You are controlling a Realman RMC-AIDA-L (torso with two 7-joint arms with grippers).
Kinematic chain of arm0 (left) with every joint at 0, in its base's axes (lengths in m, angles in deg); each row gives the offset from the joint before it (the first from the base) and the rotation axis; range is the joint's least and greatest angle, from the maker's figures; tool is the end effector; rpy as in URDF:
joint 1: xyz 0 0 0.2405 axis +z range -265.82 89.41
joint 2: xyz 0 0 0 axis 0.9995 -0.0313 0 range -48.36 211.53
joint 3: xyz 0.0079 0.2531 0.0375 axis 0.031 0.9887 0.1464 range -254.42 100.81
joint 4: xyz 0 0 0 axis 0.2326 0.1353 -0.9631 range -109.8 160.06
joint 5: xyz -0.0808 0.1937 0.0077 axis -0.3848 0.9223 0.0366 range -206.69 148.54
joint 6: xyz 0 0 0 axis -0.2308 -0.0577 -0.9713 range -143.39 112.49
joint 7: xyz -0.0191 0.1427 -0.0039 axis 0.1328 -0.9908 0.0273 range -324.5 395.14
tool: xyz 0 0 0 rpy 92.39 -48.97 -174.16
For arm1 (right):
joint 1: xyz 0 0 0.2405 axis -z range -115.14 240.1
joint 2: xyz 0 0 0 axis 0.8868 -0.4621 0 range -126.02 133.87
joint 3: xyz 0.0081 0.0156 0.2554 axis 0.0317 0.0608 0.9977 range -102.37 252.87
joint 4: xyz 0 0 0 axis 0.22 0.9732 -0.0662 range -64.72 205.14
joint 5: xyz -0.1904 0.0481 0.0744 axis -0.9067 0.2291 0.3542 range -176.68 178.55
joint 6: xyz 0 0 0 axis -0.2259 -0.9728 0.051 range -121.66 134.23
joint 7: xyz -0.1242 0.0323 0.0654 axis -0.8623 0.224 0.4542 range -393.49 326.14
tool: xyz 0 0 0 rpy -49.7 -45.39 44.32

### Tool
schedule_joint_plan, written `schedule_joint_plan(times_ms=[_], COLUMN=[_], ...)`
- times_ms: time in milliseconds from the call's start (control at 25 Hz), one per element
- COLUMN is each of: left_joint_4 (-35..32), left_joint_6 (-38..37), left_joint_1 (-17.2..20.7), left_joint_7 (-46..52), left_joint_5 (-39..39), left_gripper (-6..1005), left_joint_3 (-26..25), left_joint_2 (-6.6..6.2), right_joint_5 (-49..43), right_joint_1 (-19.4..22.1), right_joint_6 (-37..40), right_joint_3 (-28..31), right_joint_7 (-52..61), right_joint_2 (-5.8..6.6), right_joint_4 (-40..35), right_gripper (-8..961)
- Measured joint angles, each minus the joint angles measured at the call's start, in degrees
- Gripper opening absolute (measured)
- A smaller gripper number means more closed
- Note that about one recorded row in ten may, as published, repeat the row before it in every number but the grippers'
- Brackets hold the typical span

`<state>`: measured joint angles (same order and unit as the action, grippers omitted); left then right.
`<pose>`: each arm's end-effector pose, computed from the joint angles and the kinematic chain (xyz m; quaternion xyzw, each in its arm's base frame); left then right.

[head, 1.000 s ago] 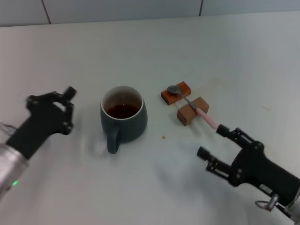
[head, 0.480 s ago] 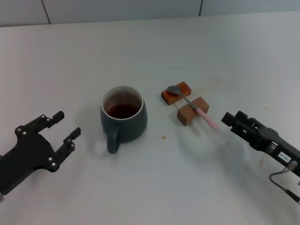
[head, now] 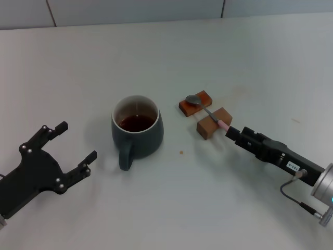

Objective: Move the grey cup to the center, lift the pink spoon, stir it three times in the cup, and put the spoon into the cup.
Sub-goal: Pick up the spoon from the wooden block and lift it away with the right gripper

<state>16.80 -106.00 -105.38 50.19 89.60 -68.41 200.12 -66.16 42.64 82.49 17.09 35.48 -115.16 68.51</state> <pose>-0.3356 0.2287 -0.0346 -0.8803 -0.0496 -0.2818 0.3783 0.3338 0.2484 -0.0692 -0.7355 0.5075 0.3872 0.2271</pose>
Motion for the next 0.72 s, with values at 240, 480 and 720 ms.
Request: schedule_joint_plan(times_ms=[240,480,720], left_joint_4=[-0.1,0.0,0.0], left_joint_6=[0.1,0.3,0.6], left_joint_1=[0.1,0.1,0.2], left_joint_7=[0.0,-0.4,-0.7], left_joint_5=[0.0,0.0,0.0], left_gripper=[819,840,841], left_joint_3=[0.0,0.1,0.0], left_joint_2=[0.03,0.03,0.03], right_joint_5=[-0.1,-0.1,-0.1], right_joint_1=[-1.2,-1.7,-2.6], right_joint_6=[-0.8,-1.4,-3.8], right_joint_3=[-1.8,-2.5,-3.7], right_joint_7=[1.7,3.1,4.0], right_joint_2=[-0.01,0.01,-0.01], right_joint_4=[-0.2,-0.3,-0.4], right_gripper=[711,700,624])
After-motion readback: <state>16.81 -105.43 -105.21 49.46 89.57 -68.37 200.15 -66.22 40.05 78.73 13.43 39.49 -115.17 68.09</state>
